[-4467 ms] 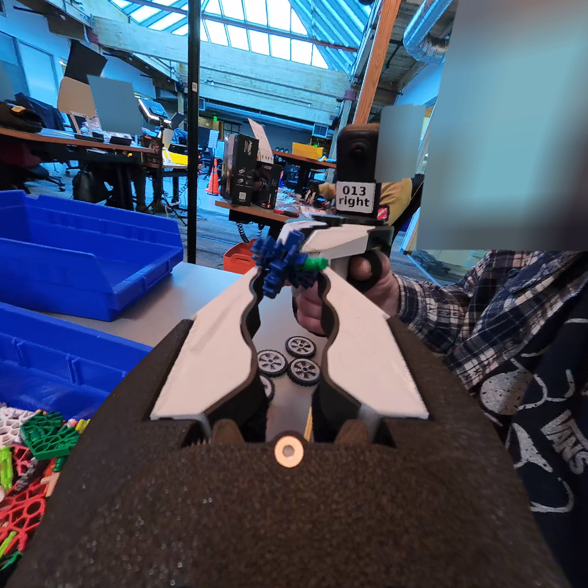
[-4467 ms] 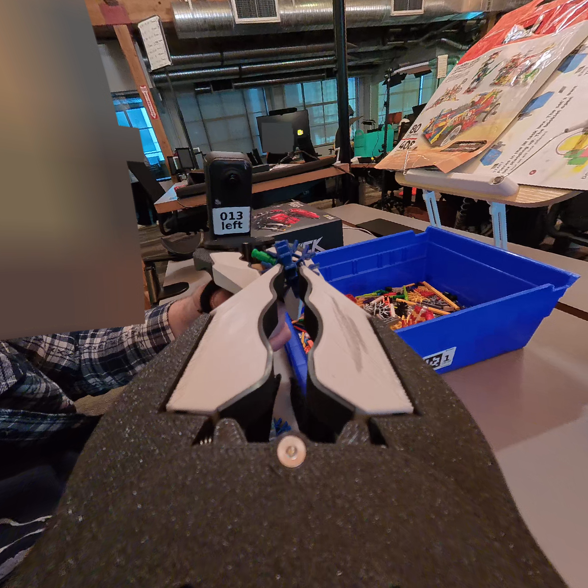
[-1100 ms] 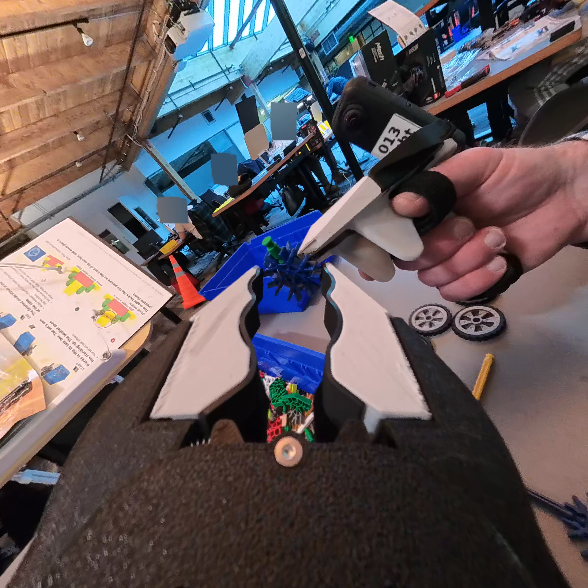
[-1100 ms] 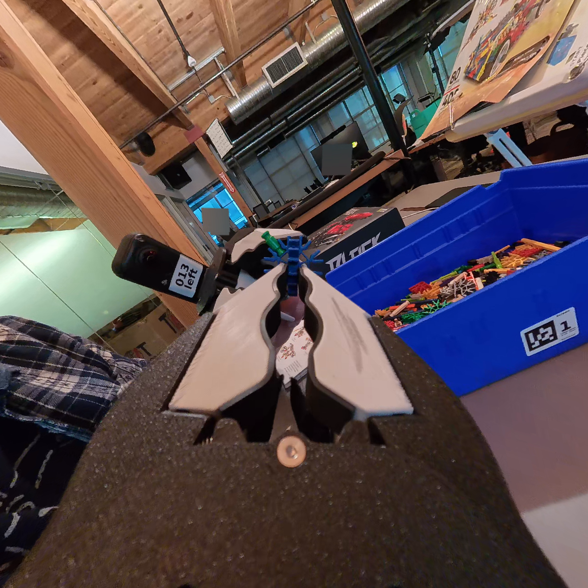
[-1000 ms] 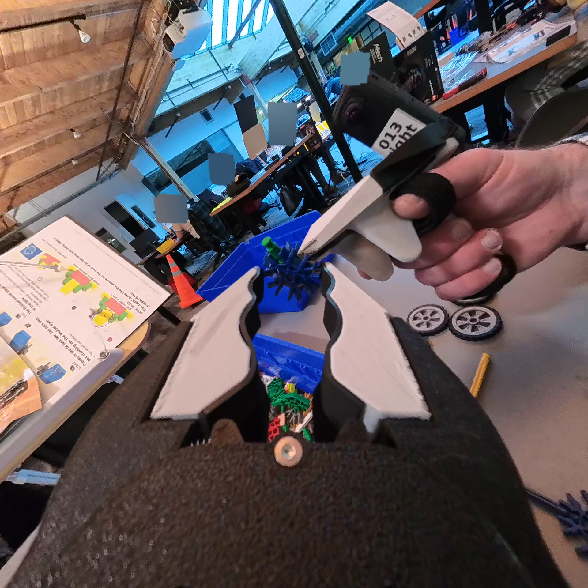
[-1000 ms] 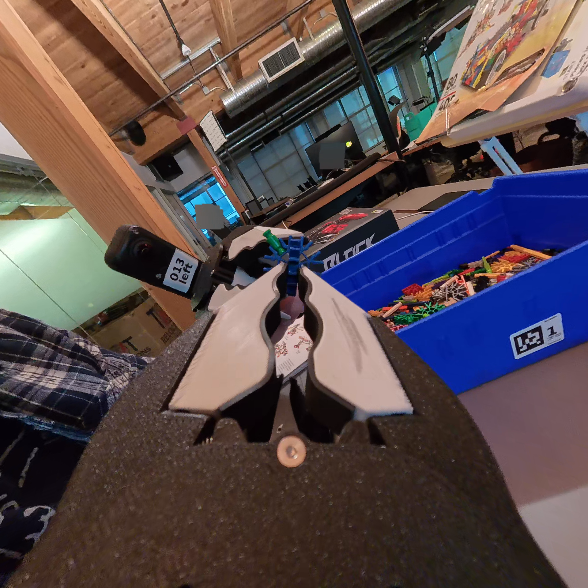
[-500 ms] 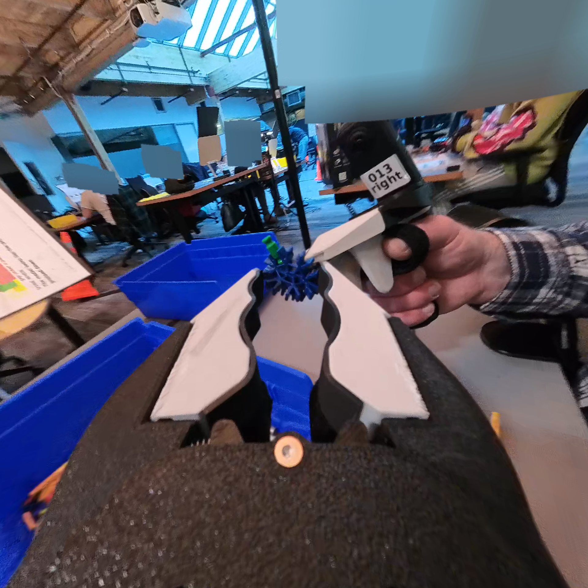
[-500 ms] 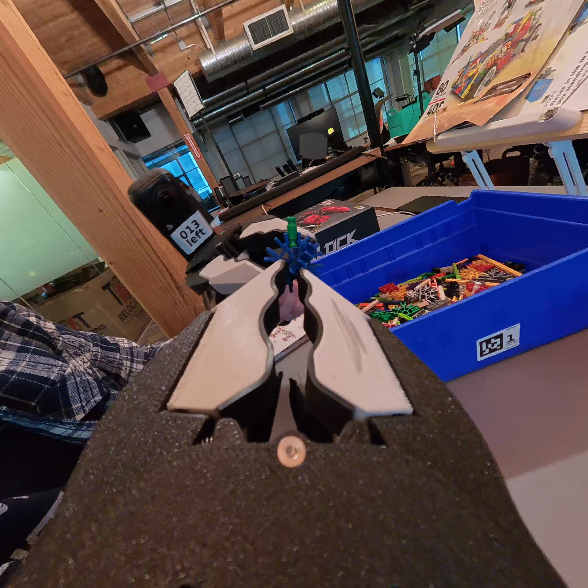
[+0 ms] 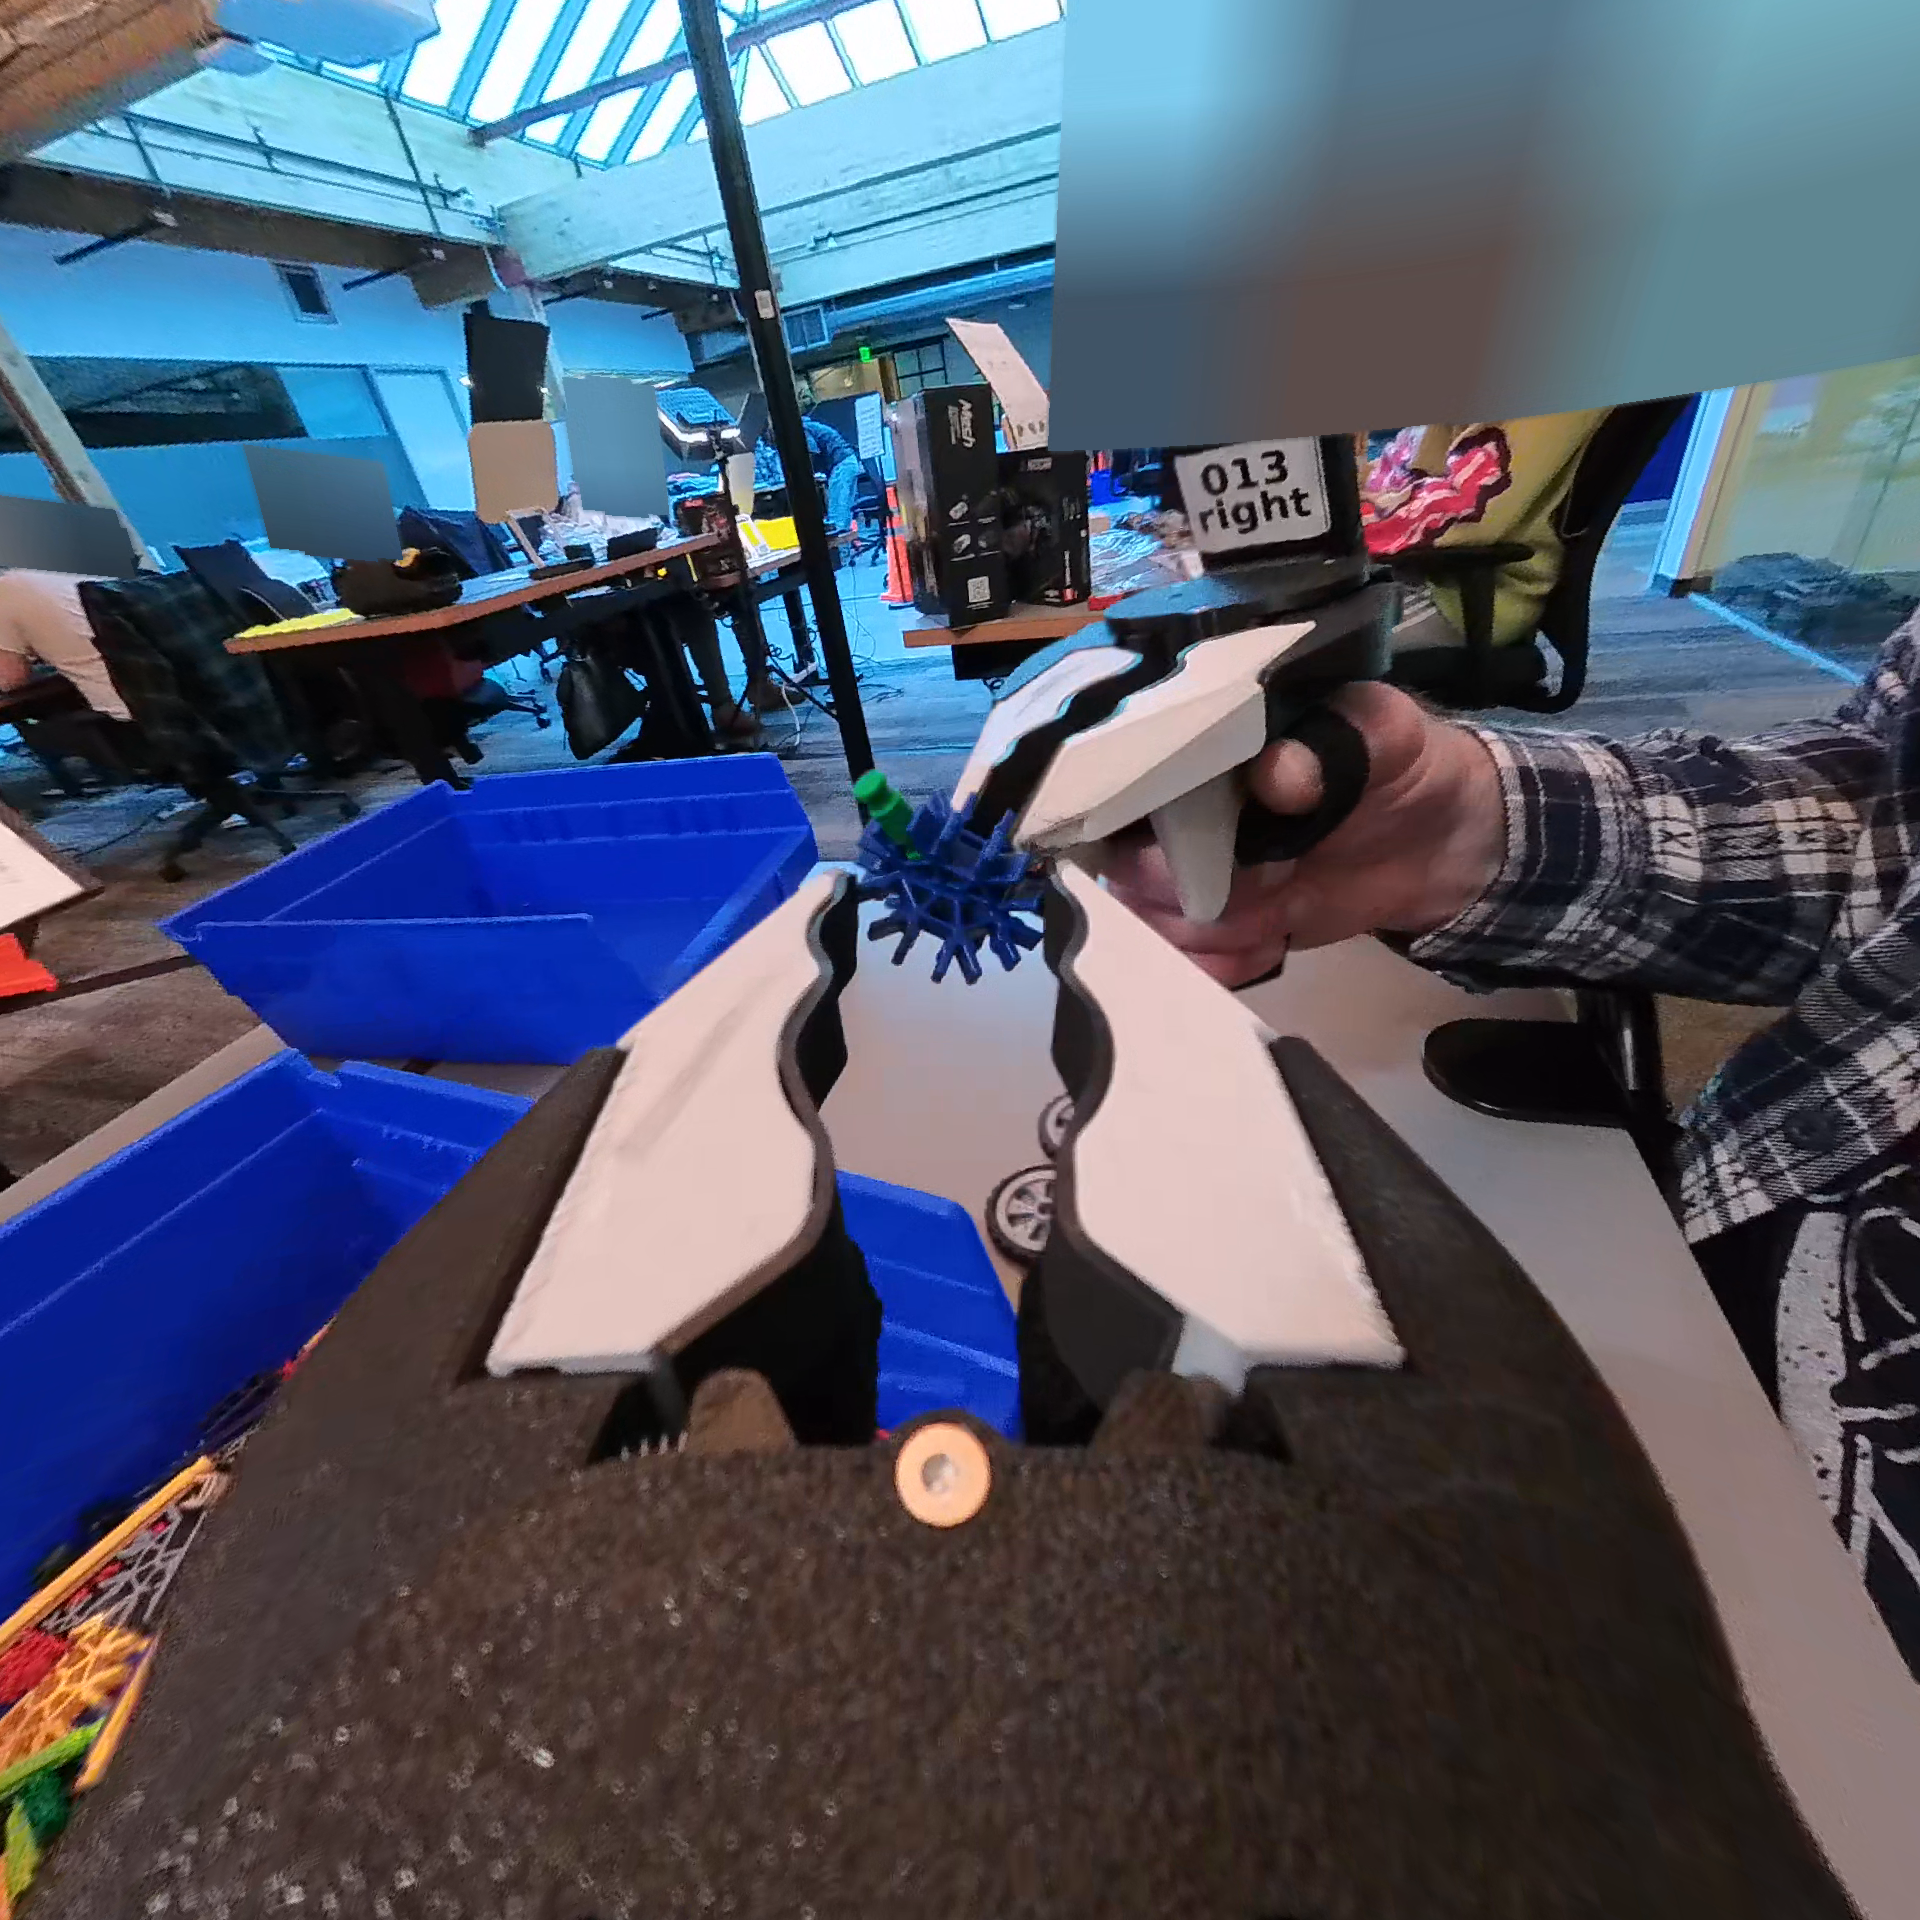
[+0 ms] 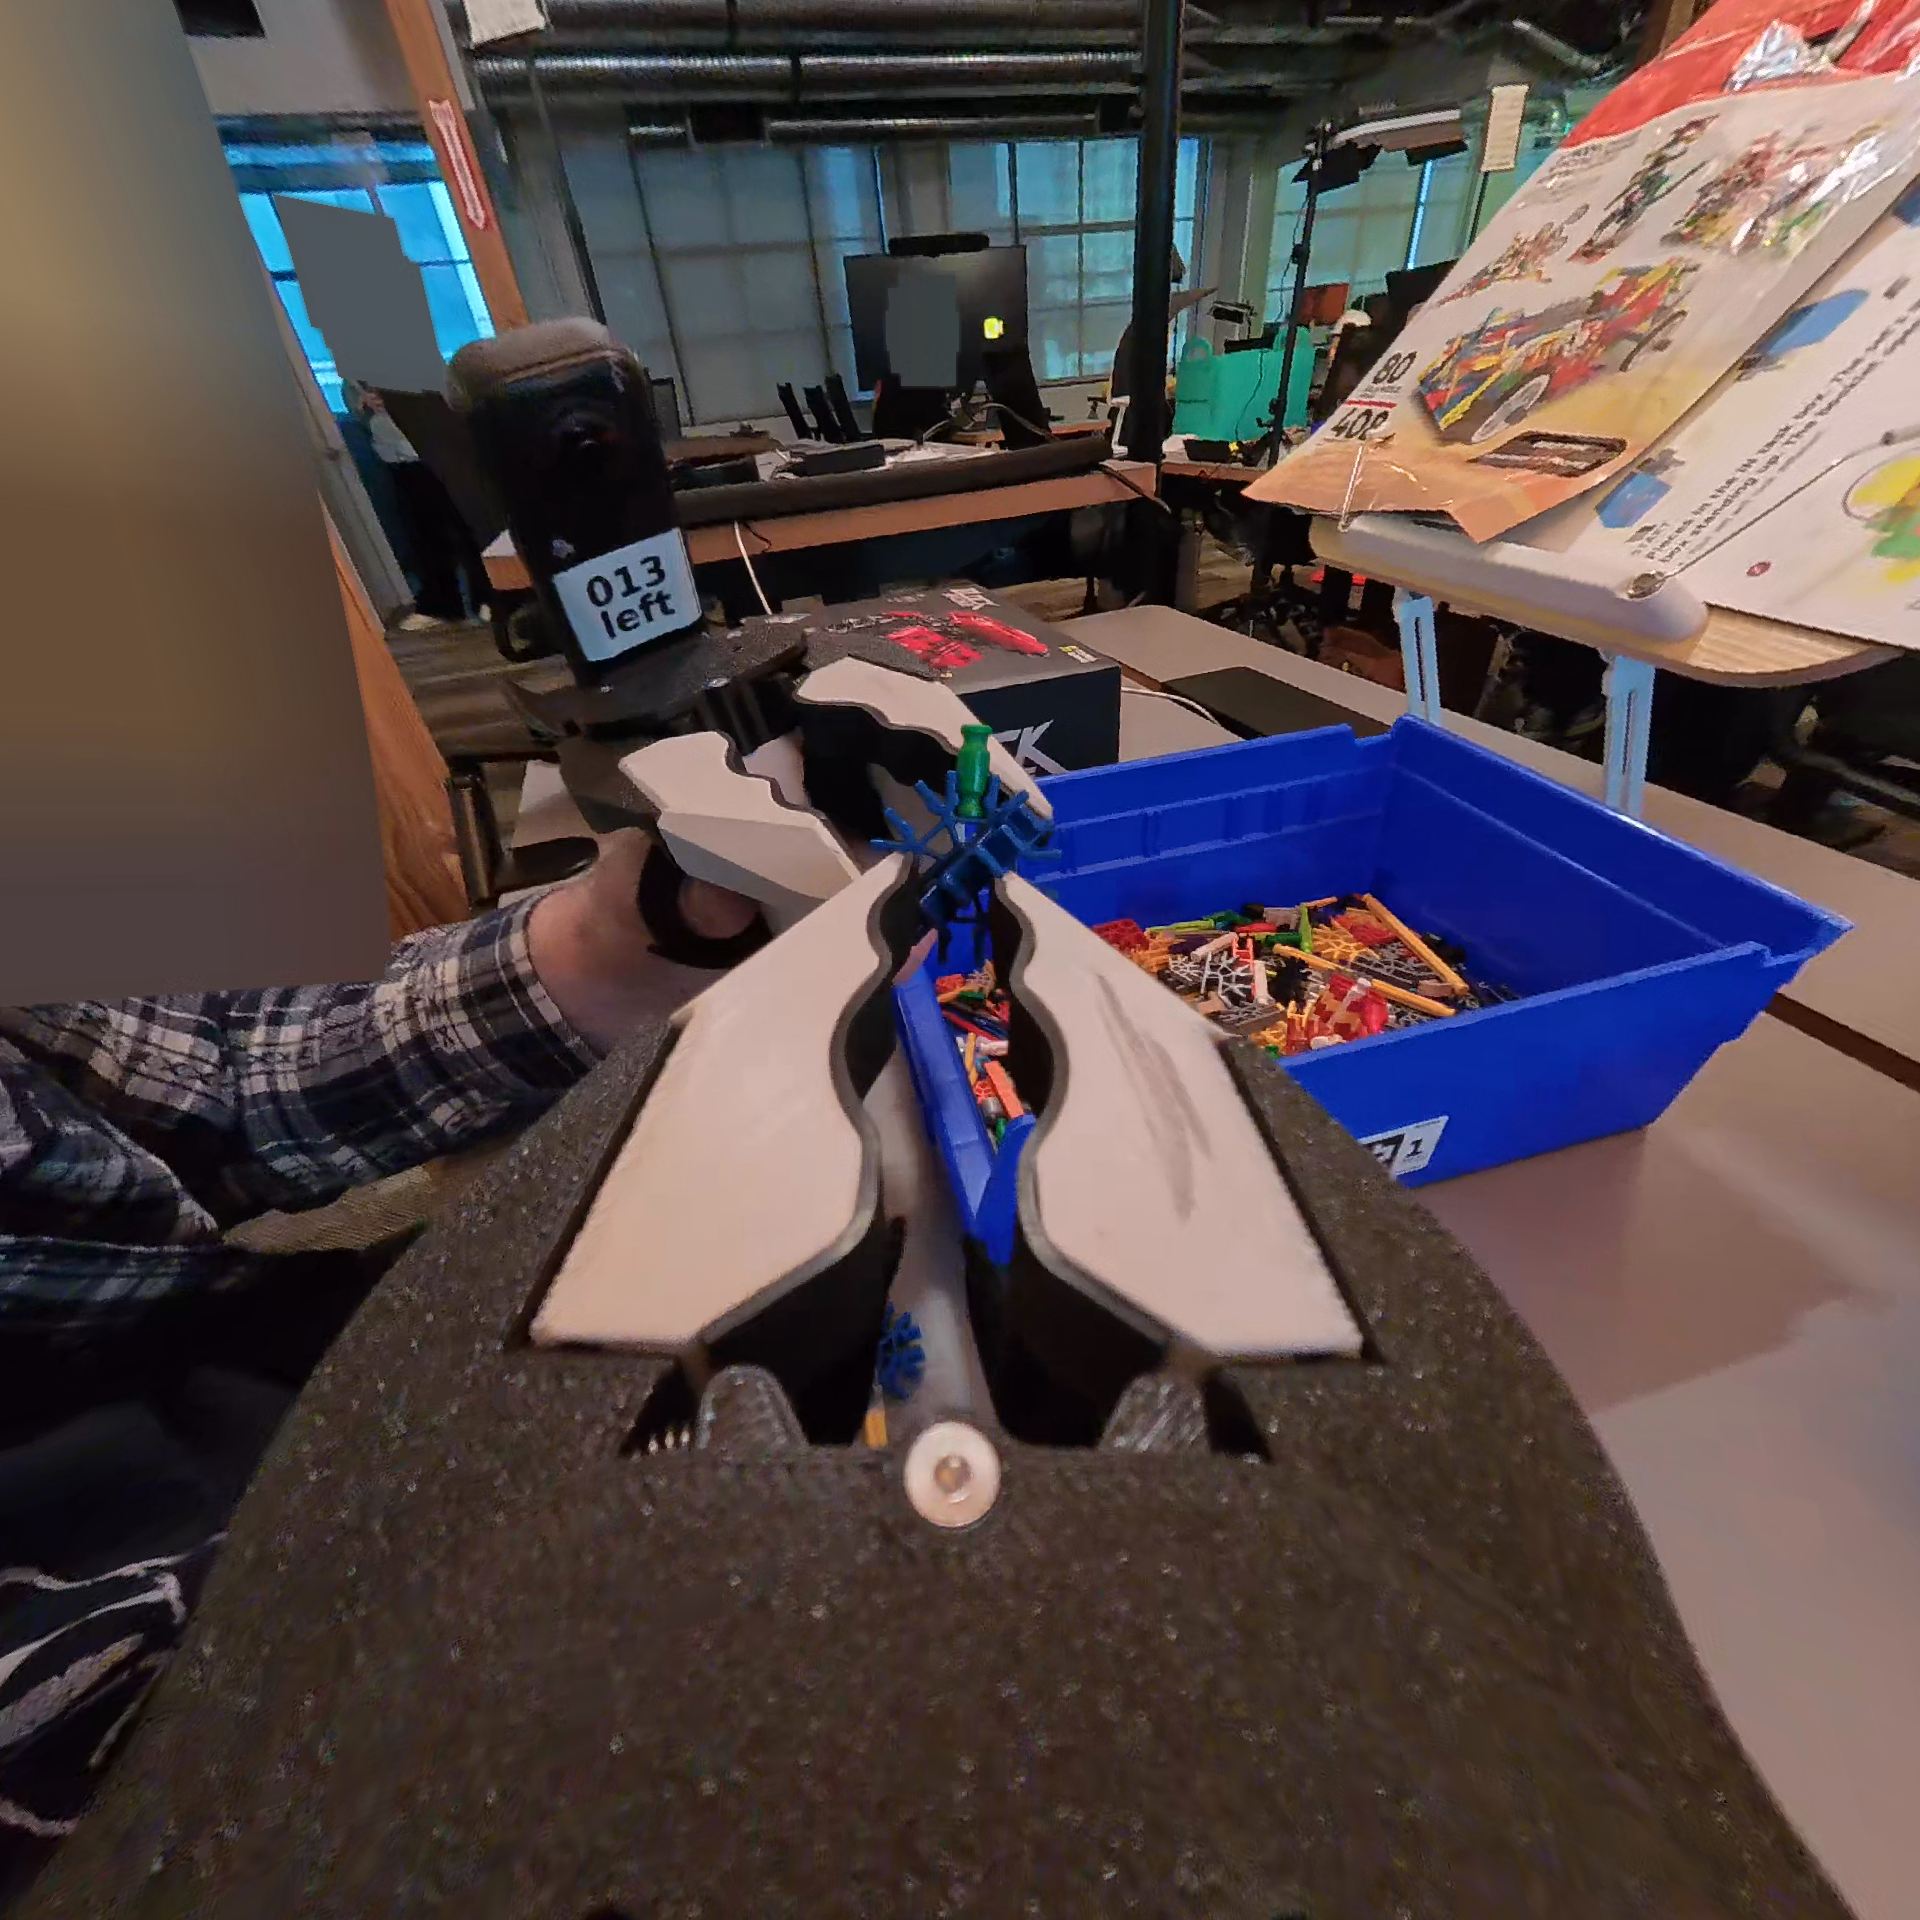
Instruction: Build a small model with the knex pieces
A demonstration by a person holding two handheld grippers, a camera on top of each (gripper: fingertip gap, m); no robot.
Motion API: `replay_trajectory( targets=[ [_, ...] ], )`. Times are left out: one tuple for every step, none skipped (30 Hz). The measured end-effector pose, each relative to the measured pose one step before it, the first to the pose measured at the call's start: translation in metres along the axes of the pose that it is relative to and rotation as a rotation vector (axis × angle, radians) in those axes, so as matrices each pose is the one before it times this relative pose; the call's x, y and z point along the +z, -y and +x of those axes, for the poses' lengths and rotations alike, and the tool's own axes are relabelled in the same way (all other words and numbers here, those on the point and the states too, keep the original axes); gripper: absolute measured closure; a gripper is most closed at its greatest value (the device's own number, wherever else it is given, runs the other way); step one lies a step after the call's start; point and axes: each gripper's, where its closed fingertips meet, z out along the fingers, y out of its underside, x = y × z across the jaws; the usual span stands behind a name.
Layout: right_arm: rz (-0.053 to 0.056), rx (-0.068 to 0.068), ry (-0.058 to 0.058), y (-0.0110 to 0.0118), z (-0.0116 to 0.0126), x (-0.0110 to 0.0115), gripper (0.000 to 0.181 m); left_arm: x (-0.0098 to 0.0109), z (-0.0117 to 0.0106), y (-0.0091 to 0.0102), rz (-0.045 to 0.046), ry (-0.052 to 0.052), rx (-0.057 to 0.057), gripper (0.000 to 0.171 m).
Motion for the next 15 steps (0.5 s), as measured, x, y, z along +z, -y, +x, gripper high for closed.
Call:
replay_trajectory(
  targets=[
    [-0.0071,-0.0175,-0.0033,-0.00026,-0.00072,-0.00015,0.169,-0.00031,0.00051,-0.00037,-0.00122,-0.0058,0.0044,0.139],
    [-0.0087,-0.0182,-0.0029,-0.00034,-0.00074,-0.00008,0.169,-0.00039,0.00079,-0.00007,0.00190,-0.0073,-0.0003,0.138],
    [-0.0051,-0.0117,-0.0041,0.00042,-0.00018,-0.00037,0.167,-0.00012,0.00079,0.00024,0.00408,-0.0085,-0.0069,0.138],
    [-0.0037,-0.0102,-0.0122,0.00044,0.00140,-0.00054,0.161,-0.00033,0.00069,0.00031,0.00268,-0.0072,-0.0027,0.139],
    [-0.0114,-0.0154,-0.0075,-0.00079,0.00097,-0.00060,0.162,-0.00023,-0.00042,-0.00113,-0.01046,0.0064,0.0147,0.138],
    [-0.0141,-0.0221,-0.0025,-0.00095,0.00007,-0.00080,0.162,-0.00009,-0.00048,-0.00145,-0.01700,0.0114,0.0260,0.138],
    [-0.0121,-0.0338,-0.0109,-0.00069,0.00050,-0.00097,0.161,-0.00012,0.00095,-0.00142,-0.01902,0.0004,0.0228,0.138],
    [-0.0136,-0.0385,-0.0136,-0.00067,0.00019,-0.00068,0.159,0.00010,0.00291,-0.00110,-0.01603,-0.0171,0.0117,0.138],
    [-0.0134,-0.0325,-0.0032,-0.00082,-0.00102,-0.00028,0.158,-0.00004,0.00170,-0.00053,-0.00896,-0.0094,0.0059,0.138],
    [-0.0140,-0.0265,0.0016,-0.00117,-0.00114,-0.00006,0.158,-0.00050,0.00020,-0.00043,-0.00742,-0.0001,0.0091,0.138],
    [-0.0136,-0.0228,-0.0052,-0.00151,0.00028,0.00013,0.154,-0.00060,0.00152,-0.00124,-0.01314,-0.0099,0.0073,0.138],
    [-0.0080,-0.0170,0.0005,-0.00119,-0.00029,-0.00002,0.153,-0.00066,0.00278,-0.00132,-0.01375,-0.0185,0.0063,0.138],
    [-0.0023,-0.0086,0.0148,-0.00061,-0.00239,0.00018,0.153,-0.00059,0.00184,-0.00032,-0.00620,-0.0085,0.0109,0.138],
    [0.0032,-0.0064,0.0153,0.00034,-0.00317,0.00037,0.154,-0.00030,0.00127,-0.00007,-0.00472,-0.0050,0.0068,0.138],
    [0.0021,-0.0120,0.0065,0.00004,-0.00235,0.00080,0.154,0.00017,0.00340,-0.00073,-0.00878,-0.0190,0.0054,0.138]
  ],
)
